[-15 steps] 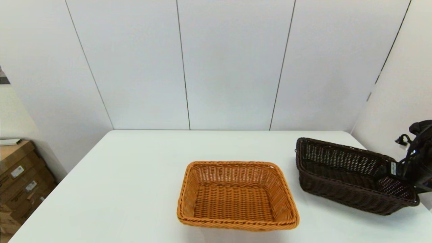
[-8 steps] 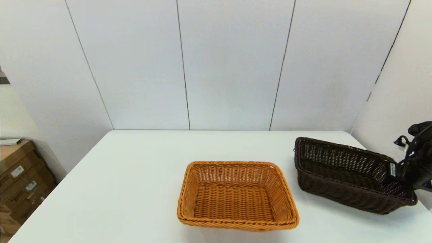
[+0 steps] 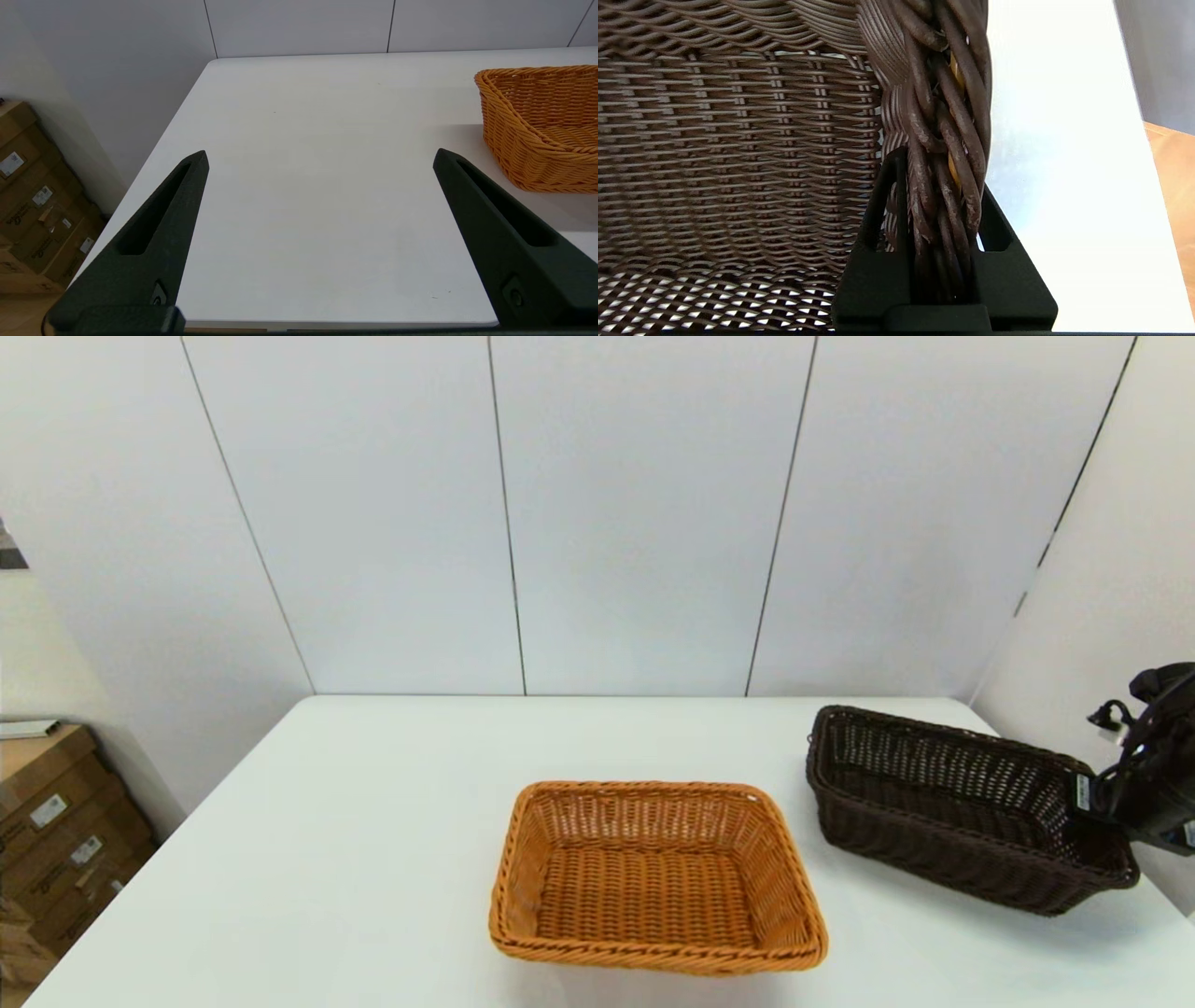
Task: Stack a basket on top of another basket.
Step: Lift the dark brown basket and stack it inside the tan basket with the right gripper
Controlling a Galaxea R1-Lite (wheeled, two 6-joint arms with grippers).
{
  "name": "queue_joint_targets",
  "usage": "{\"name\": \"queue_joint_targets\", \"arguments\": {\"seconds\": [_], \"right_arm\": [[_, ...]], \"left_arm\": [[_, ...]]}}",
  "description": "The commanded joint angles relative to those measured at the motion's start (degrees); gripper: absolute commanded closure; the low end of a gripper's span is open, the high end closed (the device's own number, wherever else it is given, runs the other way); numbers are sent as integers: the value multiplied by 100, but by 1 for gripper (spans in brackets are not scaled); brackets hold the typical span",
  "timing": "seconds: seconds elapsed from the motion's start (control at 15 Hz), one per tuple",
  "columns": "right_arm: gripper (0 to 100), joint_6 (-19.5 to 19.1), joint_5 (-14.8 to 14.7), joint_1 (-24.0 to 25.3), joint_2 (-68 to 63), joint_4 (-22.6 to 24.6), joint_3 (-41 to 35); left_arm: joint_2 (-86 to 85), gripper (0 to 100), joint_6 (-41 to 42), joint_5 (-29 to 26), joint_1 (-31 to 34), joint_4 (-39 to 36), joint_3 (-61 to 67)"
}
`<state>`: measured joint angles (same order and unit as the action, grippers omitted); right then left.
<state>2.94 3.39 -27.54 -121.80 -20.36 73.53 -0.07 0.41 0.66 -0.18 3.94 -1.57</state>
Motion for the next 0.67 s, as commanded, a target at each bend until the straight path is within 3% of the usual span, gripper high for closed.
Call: {"name": "queue_joint_targets", "arguments": {"seconds": [0.07, 0.2, 0.47, 0.67], "right_arm": [[100, 172, 224, -6, 288, -38, 135], [100, 190, 531, -15, 648, -355, 293], [100, 374, 1041, -15, 1167, -1717, 1207], [100, 427, 1480, -23, 1404, -2429, 1647]], "left_arm": [[-1, 0, 2, 4, 1, 2, -1], [-1, 0, 2, 4, 1, 2, -1], [-1, 0, 2, 4, 1, 2, -1], [-1, 0, 2, 4, 1, 2, -1]]}}
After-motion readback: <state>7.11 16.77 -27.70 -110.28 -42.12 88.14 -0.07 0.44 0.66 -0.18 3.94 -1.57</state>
